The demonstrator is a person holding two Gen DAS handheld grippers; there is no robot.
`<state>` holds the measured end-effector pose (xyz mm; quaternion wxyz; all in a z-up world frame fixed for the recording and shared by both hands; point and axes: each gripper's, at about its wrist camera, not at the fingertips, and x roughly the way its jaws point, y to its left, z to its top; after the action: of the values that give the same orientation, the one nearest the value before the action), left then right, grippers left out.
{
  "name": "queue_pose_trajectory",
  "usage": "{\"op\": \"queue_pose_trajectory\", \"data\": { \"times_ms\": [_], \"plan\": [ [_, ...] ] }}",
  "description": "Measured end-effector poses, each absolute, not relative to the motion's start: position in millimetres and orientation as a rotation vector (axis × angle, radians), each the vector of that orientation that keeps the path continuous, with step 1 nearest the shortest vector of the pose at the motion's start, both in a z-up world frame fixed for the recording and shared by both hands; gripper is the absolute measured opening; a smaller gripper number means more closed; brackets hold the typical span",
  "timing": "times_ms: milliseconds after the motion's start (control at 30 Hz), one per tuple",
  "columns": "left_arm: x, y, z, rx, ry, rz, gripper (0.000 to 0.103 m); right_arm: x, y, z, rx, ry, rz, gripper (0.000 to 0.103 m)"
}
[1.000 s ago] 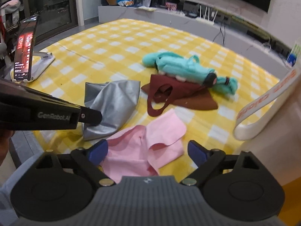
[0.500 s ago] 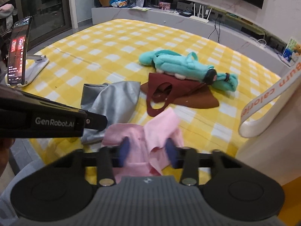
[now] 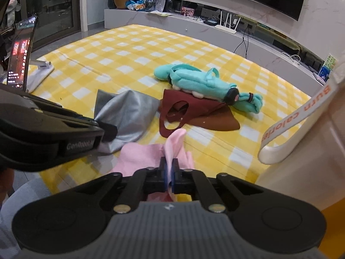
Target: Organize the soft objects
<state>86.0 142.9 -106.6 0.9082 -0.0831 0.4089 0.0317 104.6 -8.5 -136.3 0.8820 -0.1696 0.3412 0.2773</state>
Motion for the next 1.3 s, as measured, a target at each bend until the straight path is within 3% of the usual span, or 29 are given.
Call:
{"op": "queue_pose_trajectory", "data": {
  "times_ms": [633,1300],
  "plan": [
    [39,118,-43,-0.21,0.792,0.008,0.001,46,-76,-52,-0.235,0.585,0.658,0.0],
    [8,34,8,-0.191,0.732,-0.252,0.001,-10,-193,-6,-0.109,0.487,0.494,0.0]
  ]
}}
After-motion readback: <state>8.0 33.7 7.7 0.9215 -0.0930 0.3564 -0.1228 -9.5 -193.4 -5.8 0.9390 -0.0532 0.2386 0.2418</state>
